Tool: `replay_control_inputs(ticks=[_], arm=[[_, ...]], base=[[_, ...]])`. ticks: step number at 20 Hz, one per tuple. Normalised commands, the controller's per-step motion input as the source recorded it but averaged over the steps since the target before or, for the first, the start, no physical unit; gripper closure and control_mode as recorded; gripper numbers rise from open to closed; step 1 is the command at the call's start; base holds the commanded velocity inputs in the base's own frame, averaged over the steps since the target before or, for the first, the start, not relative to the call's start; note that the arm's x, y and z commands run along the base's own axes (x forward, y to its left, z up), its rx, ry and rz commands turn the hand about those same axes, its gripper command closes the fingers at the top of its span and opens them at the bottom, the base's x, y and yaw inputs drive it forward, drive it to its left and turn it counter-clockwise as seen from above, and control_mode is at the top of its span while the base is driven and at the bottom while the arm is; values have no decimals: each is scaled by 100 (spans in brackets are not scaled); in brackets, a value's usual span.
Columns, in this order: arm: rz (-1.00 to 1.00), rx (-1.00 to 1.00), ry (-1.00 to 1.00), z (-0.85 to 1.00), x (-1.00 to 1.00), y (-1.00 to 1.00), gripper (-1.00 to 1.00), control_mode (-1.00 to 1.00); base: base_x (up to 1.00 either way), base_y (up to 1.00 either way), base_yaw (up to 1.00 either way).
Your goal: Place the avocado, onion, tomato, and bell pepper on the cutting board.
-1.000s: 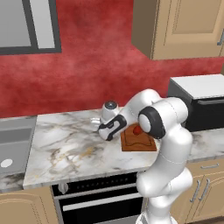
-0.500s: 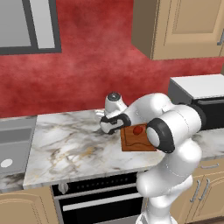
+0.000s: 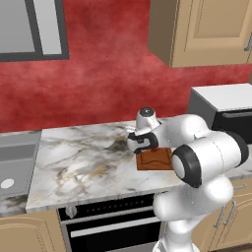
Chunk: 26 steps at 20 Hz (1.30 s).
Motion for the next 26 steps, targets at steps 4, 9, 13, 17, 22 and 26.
replay_control_inputs(ticks=[4,9,13,17,22,26], arm=[[-1,2,0,-3,-1,-5,100,-100],[0,0,5,-18,-1,-1,100,-100],[0,1,7,-22,-1,-1,100,-100],[0,0,2,0,0,0,-100,-100],[0,0,0,8,0,-4,-100,-100],[-4,-2,1,20,0,-18,-100,-100]], base=[[0,0,0],[0,0,0],[0,0,0],[0,0,0],[0,0,0],[0,0,0]])
